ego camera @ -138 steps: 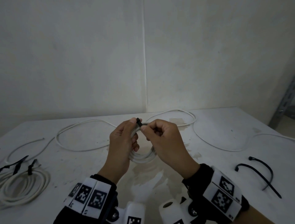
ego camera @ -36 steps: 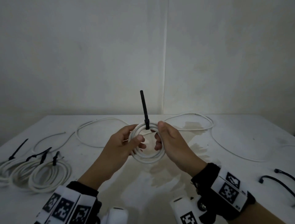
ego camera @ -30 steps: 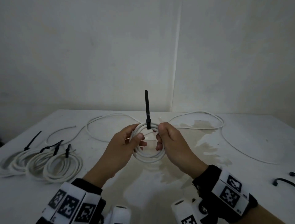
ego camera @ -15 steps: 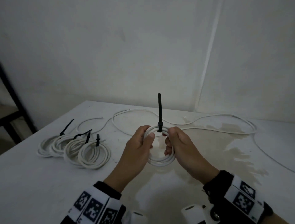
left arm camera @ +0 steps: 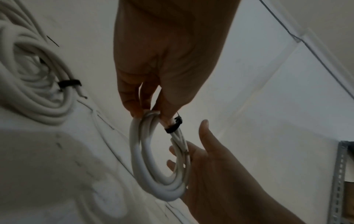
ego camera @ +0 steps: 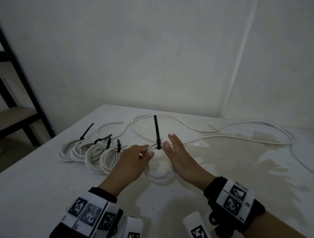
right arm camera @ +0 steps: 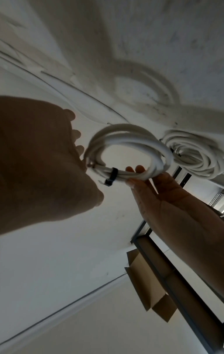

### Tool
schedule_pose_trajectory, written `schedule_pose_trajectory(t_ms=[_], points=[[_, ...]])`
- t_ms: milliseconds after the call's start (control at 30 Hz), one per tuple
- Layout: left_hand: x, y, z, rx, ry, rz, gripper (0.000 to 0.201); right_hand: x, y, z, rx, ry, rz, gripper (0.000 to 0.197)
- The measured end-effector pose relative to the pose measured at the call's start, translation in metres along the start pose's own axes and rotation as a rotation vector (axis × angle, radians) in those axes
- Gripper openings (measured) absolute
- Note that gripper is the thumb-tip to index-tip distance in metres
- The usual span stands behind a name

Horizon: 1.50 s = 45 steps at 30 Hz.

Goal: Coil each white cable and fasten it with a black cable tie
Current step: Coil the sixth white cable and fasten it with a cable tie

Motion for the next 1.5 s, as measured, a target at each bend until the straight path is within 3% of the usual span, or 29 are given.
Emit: schedule_pose_trajectory(t_ms=[100,233,400,533,667,767,1000,1100,1233,1333,1400,1500], points=[[0.022,-0.002,0.012,0.006,-0.055,0.080,0.025,-0.007,-0.008,0.000,0.015,0.034,-0.034,0.079],[0.055,-0.003,0.031,0.035,-0.139,0.202,0.030,-0.021,-0.016,0.009,0.011,0.057,-0.099,0.063],[0.082,-0.013,0.045,0.059,-0.234,0.327,0.038,-0.034,-0.028,0.014,-0.001,0.161,-0.125,0.061],[0.089,-0.018,0.039,0.097,-0.299,0.337,0.046,-0.041,-0.034,0.023,-0.019,0.164,-0.149,0.060],[0.091,-0.020,0.037,0.079,-0.358,0.335,0.026,-0.048,-0.038,0.037,-0.060,0.145,-0.171,0.061],[0.089,-0.020,0.041,0.029,-0.332,0.343,0.024,-0.058,-0.042,0.046,-0.085,0.176,-0.176,0.059],[0.047,-0.025,0.058,-0.116,-0.370,0.250,0.032,-0.097,-0.071,0.067,0.002,0.530,-0.215,0.058],[0.024,-0.035,0.040,-0.050,-0.358,0.185,0.035,-0.103,-0.082,0.070,0.080,0.714,-0.206,0.060],[0.001,-0.052,0.001,0.069,-0.388,0.127,0.035,-0.102,-0.085,0.046,0.338,0.876,-0.166,0.061],[-0.009,-0.064,-0.033,0.185,-0.412,0.089,0.039,-0.090,-0.092,0.040,0.289,0.964,-0.078,0.058],[-0.009,-0.069,-0.055,0.283,-0.422,0.064,0.045,-0.081,-0.092,0.039,0.244,1.033,-0.009,0.044],[-0.006,-0.071,-0.085,0.449,-0.462,0.051,0.061,-0.072,-0.088,0.035,0.240,0.906,0.072,0.011]])
Point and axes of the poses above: each hand's wrist, its own y-axis away from the middle knuckle, its own z-axis out of the back of the hand, x = y × z, the point moved 8 cm from there along -y, towards the middle knuckle, and after that the axes turned 9 degrees about y, right-handed, at the moved point
